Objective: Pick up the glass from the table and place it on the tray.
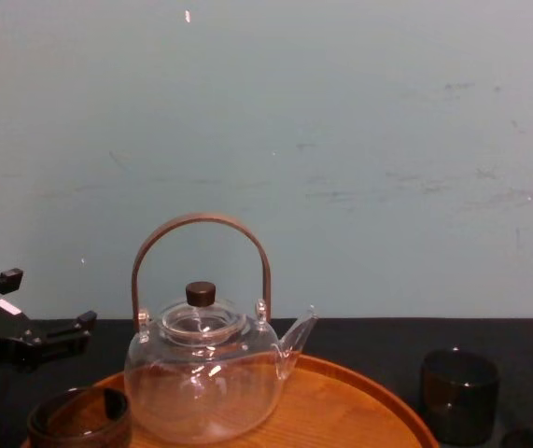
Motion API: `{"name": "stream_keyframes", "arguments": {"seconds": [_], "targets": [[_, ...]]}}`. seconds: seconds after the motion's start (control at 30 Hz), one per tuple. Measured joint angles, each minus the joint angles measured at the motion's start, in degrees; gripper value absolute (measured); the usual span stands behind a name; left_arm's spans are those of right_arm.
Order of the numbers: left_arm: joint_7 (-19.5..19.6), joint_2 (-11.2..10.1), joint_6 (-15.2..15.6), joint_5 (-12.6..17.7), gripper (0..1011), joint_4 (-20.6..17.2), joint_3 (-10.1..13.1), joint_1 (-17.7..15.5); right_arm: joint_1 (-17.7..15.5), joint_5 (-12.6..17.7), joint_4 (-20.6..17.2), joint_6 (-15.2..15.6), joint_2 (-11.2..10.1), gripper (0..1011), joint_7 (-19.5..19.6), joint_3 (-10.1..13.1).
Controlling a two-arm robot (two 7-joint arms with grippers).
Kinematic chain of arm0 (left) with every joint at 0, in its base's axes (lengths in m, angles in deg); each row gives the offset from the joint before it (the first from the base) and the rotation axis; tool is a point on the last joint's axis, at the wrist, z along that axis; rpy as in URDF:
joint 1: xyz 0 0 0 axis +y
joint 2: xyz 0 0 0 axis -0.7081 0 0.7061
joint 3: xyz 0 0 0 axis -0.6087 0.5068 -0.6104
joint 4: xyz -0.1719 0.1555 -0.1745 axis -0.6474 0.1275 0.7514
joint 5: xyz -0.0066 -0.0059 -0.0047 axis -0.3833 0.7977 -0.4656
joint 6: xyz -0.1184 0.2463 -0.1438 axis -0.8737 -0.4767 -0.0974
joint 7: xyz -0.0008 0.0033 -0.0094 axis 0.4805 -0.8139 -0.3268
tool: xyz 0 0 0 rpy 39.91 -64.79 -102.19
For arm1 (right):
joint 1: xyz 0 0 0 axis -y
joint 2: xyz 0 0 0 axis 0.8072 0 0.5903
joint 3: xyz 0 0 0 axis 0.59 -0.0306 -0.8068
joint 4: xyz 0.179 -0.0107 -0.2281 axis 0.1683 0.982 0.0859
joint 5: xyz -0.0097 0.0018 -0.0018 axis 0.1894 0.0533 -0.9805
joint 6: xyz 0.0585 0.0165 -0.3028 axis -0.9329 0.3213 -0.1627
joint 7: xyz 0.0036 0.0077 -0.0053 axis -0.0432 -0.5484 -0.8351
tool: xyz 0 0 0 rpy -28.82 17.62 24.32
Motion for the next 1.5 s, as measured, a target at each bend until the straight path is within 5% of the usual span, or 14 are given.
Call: {"name": "stream_keyframes", "arguments": {"seconds": [1.5], "targets": [[0.00,0.00,0.00,0.00,1001,0.00,0.00,0.00,0.00,0.00,0.00,0.00,0.00,1002,0.00,0.00]]}}
